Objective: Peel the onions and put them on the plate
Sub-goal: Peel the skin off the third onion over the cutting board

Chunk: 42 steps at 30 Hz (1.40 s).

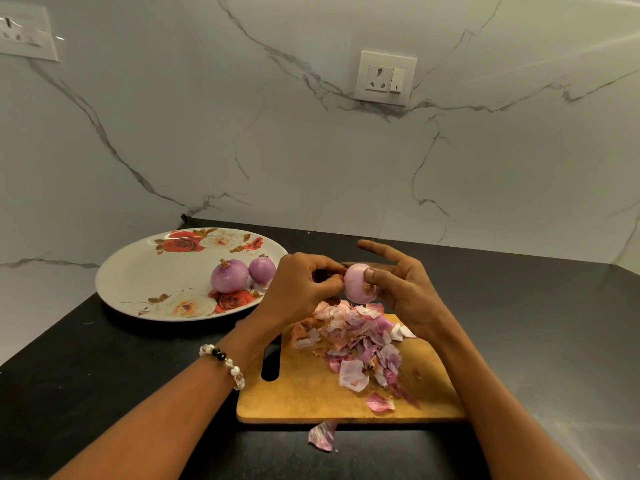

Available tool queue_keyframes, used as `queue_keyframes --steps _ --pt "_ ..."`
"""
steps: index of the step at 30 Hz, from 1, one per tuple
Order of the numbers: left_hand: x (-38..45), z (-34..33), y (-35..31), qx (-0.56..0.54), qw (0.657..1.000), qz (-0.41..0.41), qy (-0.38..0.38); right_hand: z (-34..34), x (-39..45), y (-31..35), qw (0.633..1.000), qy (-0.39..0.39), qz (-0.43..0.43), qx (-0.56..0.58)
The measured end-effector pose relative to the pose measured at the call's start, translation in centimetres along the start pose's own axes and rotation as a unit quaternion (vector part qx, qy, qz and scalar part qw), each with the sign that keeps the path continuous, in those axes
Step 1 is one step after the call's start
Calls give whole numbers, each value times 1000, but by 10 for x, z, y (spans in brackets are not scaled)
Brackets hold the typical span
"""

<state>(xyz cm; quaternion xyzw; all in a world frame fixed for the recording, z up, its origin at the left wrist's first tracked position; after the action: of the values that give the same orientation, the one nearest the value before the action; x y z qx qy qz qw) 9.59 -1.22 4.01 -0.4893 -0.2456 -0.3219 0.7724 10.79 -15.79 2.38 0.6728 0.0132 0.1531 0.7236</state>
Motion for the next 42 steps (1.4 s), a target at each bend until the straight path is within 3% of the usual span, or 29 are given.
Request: queue_keyframes --steps 5,8,19,27,42 --pt "2 3 -17 104 990 -100 -11 -2 -1 0 1000 -5 7 14" --pt "2 3 -20 143 982 -120 -21 -4 -1 1 1000 8 10 27" --pt "3 13 -8 104 991 -54 -58 8 5 -1 989 -25 -1 143" --pt "5 3 -29 80 985 -149 -27 15 1 -3 997 -75 7 14" --pt "-2 -17 -38 150 969 -194 33 0 2 -6 997 -49 -8 -66"
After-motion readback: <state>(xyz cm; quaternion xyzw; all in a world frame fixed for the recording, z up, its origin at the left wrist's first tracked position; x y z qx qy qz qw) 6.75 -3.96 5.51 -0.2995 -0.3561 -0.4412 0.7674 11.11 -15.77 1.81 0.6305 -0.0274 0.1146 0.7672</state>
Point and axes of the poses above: each hand's wrist, its own x-axis towards the middle knuckle, its own z-axis out of the back of the hand, y = z × x, the point moved 10 cm from there along x, towards the middle knuckle, and after that the axes turned 10 degrees about -z, right-handed, at the moved point
